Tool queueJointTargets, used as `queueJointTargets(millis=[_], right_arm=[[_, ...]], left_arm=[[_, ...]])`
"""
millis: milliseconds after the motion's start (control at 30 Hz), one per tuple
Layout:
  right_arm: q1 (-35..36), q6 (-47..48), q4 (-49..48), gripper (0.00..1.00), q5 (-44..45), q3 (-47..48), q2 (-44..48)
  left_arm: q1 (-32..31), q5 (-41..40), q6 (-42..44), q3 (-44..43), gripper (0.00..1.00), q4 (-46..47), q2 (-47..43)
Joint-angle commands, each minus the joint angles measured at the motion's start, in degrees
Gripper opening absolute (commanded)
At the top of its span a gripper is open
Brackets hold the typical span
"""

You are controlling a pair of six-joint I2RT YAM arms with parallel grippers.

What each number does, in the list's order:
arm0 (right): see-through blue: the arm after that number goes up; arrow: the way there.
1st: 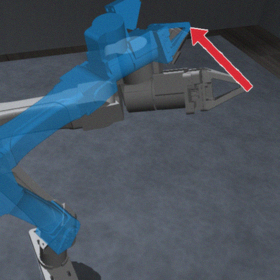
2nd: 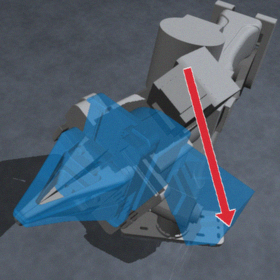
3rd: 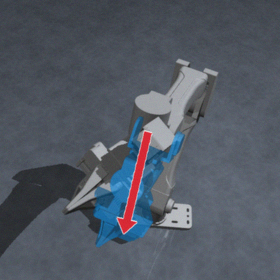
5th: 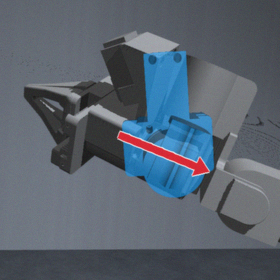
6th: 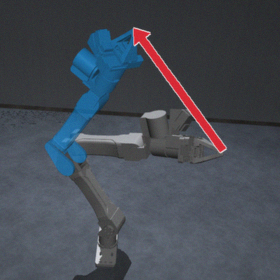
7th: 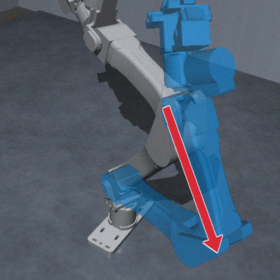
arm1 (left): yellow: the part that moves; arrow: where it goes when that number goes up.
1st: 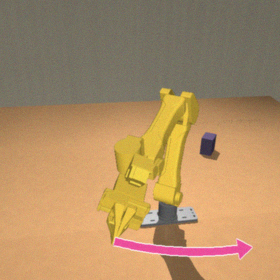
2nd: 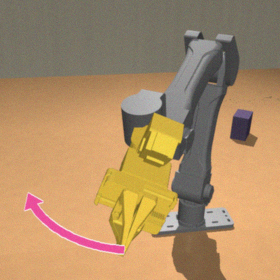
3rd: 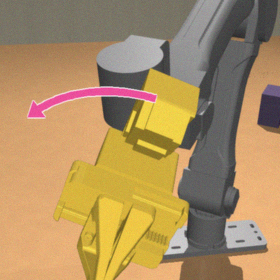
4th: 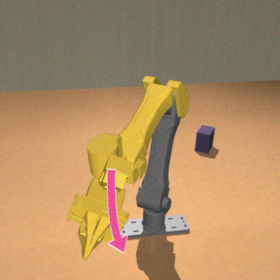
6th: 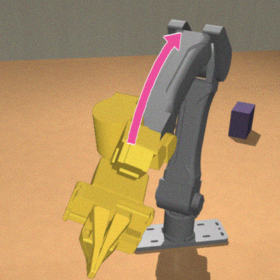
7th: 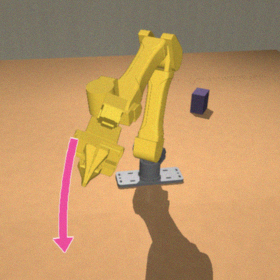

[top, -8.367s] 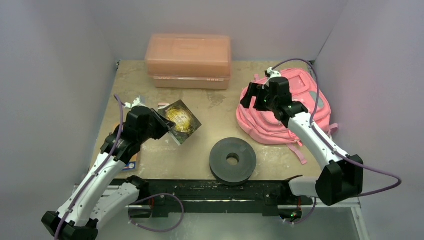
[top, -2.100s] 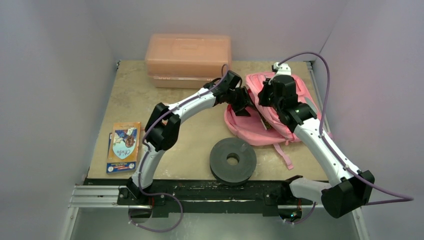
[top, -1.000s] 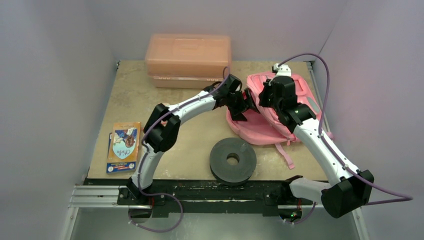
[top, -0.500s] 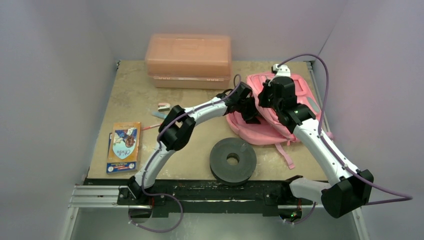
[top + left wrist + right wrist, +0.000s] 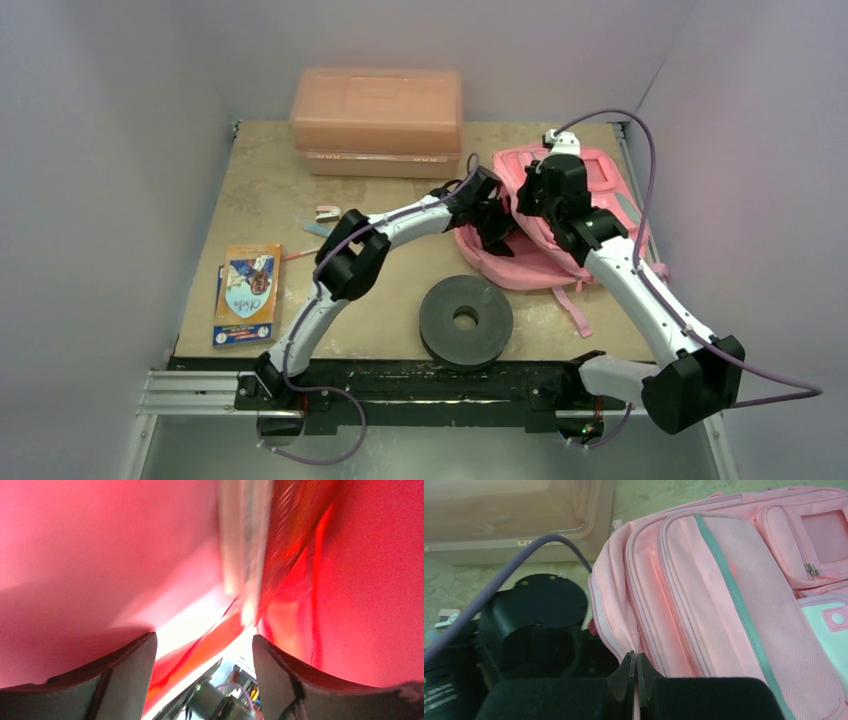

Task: Pack the student bag
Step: Place the book in the student bag.

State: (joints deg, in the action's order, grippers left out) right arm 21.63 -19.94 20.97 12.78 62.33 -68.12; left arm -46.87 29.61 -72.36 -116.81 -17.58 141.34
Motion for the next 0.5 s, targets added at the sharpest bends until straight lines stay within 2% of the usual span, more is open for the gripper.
queueJointTargets(millis=[0,133,267,400,467], right_arm=[[0.2,-1.1,-3.0,0.0,3.5,-0.1,-0.7],[0.1,-1.8,-2.7,0.0,5.4,-0.6,-2.3],[0.1,-1.5,-0.8,0.0,7.2,-0.8,-4.4],[0.2,-0.5,-0.2,0.0,7.3,-1.4,-6.2],[0.2,-0.7,-0.6,0.0,6.6,-1.9,-6.8]], left_arm=[[4.2,3.5,5.3,15.1,0.73,1.3,-17.7],[7.6,3.4,14.4,28.2,0.85,-0.9,-33.6],[9.4,1.0,24.3,37.1,0.92,-7.6,-48.9],[11.0,-0.6,28.8,44.8,0.98,-11.3,-62.2],[12.1,-0.5,29.2,48.4,1.0,-11.4,-65.7]])
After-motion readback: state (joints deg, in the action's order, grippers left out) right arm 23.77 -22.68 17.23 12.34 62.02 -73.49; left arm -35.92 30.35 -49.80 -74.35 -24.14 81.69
